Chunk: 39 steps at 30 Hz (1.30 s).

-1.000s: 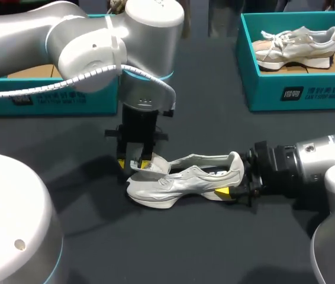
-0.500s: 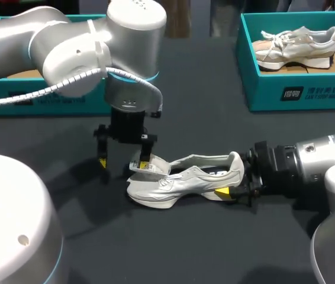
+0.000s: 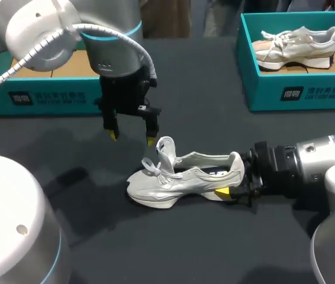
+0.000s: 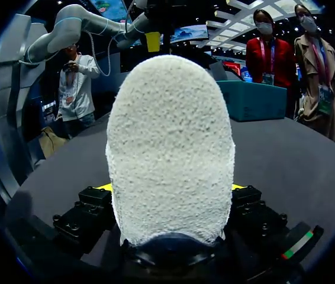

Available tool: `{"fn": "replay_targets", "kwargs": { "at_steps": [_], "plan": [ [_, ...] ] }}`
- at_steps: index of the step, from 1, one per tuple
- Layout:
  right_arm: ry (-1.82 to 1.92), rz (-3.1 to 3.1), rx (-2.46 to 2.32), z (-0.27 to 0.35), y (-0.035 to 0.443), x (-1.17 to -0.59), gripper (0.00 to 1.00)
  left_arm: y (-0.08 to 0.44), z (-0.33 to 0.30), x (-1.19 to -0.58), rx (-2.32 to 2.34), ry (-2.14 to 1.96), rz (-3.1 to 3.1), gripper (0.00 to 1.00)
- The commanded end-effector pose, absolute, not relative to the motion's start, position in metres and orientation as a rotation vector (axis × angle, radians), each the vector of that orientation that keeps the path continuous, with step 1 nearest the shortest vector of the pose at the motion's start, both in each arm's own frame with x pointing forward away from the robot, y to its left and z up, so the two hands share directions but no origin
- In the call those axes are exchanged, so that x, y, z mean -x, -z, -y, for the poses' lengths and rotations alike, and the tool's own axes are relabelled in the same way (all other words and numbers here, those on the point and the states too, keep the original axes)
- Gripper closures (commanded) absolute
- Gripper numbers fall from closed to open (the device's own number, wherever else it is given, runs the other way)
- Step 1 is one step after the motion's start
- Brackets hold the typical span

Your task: Take the shoe out of the shoebox, open the shoe tongue, remove and reinsert the insole, then place the shoe into the shoebox

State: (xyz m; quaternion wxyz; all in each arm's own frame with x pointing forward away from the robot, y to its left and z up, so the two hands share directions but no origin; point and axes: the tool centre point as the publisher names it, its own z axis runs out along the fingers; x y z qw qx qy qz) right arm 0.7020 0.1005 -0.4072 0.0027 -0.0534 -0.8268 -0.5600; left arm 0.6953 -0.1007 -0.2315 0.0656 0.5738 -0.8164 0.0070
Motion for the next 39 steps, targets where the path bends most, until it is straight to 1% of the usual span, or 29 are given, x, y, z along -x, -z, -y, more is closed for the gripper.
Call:
{"fn": "replay_targets", "kwargs": {
  "at_steps": [1, 4, 7, 8, 9, 15, 28, 32, 39],
  "plan": [
    [1.751, 2.596, 0.168, -0.101, 0.407, -0.702, 1.0, 0.212, 0.095, -0.688, -1.576, -0.16, 2.52, 0.27],
    [1.751, 2.596, 0.168, -0.101, 0.407, -0.702, 1.0, 0.198, 0.1, -0.686, -1.392, -0.192, 2.576, 0.51],
    [1.751, 2.596, 0.168, -0.101, 0.407, -0.702, 1.0, 0.183, 0.105, -0.683, -1.213, -0.209, 2.636, 0.6],
    [1.751, 2.596, 0.168, -0.101, 0.407, -0.702, 1.0, 0.18, 0.107, -0.681, -1.163, -0.219, 2.651, 0.77],
    [1.751, 2.596, 0.168, -0.101, 0.407, -0.702, 1.0, 0.177, 0.109, -0.68, -1.117, -0.228, 2.673, 0.99],
    [1.751, 2.596, 0.168, -0.101, 0.407, -0.702, 1.0, 0.162, 0.121, -0.672, -0.696, -0.251, 2.903, 1.0],
    [1.751, 2.596, 0.168, -0.101, 0.407, -0.702, 1.0, 0.159, 0.123, -0.672, -0.669, -0.251, 2.915, 1.0],
    [1.751, 2.596, 0.168, -0.101, 0.407, -0.702, 1.0, 0.168, 0.131, -0.677, -0.436, -0.316, 2.953, 1.0],
    [1.751, 2.596, 0.168, -0.101, 0.407, -0.702, 1.0, 0.189, 0.155, -0.674, -0.217, -0.306, 2.998, 1.0]
  ]
}}
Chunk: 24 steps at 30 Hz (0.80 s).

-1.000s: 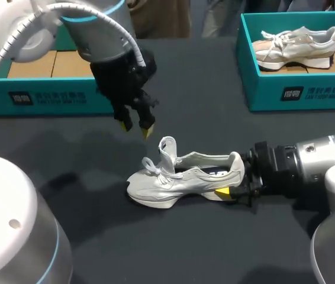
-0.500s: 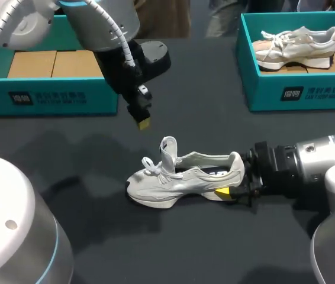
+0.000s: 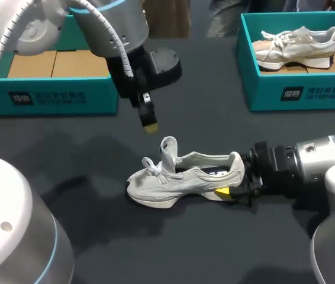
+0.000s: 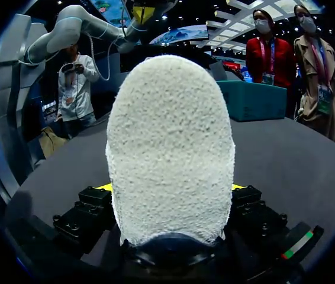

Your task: Take the shoe out of the shoebox, open the shoe tongue, remove and reinsert the insole, then place the shoe into the shoebox

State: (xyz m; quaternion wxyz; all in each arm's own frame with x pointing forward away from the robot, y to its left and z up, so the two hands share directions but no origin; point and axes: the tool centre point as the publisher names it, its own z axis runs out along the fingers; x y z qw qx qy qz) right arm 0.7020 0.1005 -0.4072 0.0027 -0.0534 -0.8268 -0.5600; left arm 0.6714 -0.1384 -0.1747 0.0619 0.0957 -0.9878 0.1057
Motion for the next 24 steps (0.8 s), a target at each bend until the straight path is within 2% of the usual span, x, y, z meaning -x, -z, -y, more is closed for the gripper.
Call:
{"fn": "replay_targets", "kwargs": {
  "at_steps": [1, 16, 24],
  "plan": [
    [1.751, 2.596, 0.168, -0.101, 0.407, -0.702, 1.0, 0.191, 0.159, -0.675, -0.184, -0.308, 3.005, 1.0],
    [1.751, 2.596, 0.168, -0.101, 0.407, -0.702, 1.0, 0.24, 0.207, -0.669, 0.133, -0.371, 3.042, 1.0],
    [1.751, 2.596, 0.168, -0.101, 0.407, -0.702, 1.0, 0.24, 0.207, -0.669, 0.133, -0.371, 3.042, 1.0]
  ]
}}
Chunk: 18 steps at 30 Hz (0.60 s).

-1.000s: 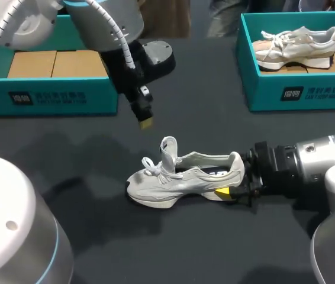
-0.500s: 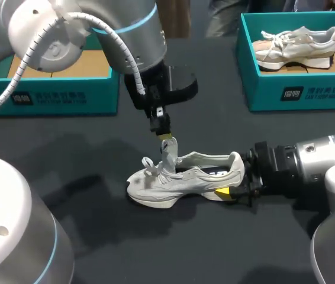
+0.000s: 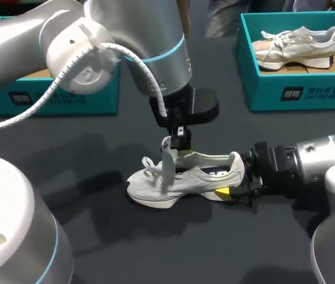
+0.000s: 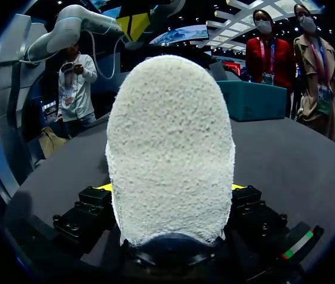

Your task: Take the shoe out of the shoebox, open the shoe tongue, remove and reinsert the insole, then place the shoe into the shoebox

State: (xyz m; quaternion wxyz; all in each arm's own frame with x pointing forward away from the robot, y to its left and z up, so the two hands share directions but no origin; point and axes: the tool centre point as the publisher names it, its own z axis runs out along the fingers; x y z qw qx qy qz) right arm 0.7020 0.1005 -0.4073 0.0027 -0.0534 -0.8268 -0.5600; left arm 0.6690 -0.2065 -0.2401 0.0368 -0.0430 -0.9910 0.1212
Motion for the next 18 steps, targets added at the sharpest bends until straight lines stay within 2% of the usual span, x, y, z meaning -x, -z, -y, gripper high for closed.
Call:
{"fn": "replay_targets", "kwargs": {
  "at_steps": [1, 6, 18],
  "plan": [
    [1.751, 2.596, 0.168, -0.101, 0.407, -0.702, 1.0, 0.24, 0.207, -0.669, 0.133, -0.371, 3.042, 1.0],
    [1.751, 2.596, 0.168, -0.101, 0.407, -0.702, 1.0, 0.24, 0.207, -0.669, 0.133, -0.371, 3.042, 1.0],
    [1.751, 2.596, 0.168, -0.101, 0.407, -0.702, 1.0, 0.288, 0.254, -0.686, 0.218, -0.322, 3.021, 1.0]
  ]
}}
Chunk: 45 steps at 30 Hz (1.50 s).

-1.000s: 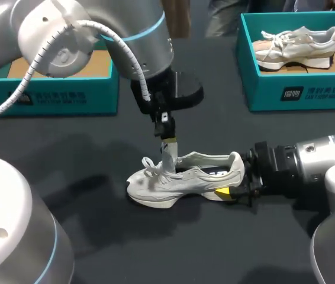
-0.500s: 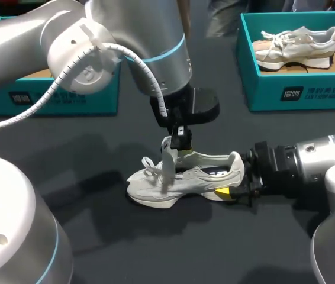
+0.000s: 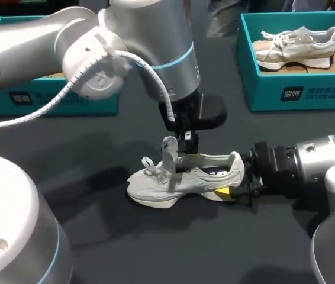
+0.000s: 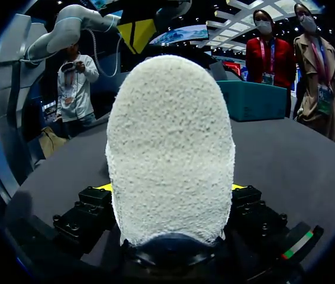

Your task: Take the shoe out of the shoebox, open the shoe tongue, remove and reinsert the insole, then place the shoe into the shoebox

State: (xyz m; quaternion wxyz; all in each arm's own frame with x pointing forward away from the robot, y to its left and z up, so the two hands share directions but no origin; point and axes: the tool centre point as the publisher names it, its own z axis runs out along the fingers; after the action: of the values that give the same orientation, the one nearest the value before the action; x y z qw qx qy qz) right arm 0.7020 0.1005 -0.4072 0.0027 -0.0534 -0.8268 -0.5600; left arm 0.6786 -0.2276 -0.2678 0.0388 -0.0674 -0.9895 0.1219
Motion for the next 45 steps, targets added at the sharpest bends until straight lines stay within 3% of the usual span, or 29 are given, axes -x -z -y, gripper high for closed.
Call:
{"fn": "replay_targets", "kwargs": {
  "at_steps": [1, 17, 45],
  "plan": [
    [1.751, 2.596, 0.168, -0.101, 0.407, -0.702, 1.0, 0.292, 0.257, -0.687, 0.216, -0.314, 3.026, 1.0],
    [1.751, 2.596, 0.168, -0.101, 0.407, -0.702, 1.0, 0.341, 0.268, -0.693, 0.239, -0.207, 2.991, 1.0],
    [1.751, 2.596, 0.168, -0.101, 0.407, -0.702, 1.0, 0.375, 0.224, -0.668, 0.215, -0.119, 2.858, 1.0]
  ]
}}
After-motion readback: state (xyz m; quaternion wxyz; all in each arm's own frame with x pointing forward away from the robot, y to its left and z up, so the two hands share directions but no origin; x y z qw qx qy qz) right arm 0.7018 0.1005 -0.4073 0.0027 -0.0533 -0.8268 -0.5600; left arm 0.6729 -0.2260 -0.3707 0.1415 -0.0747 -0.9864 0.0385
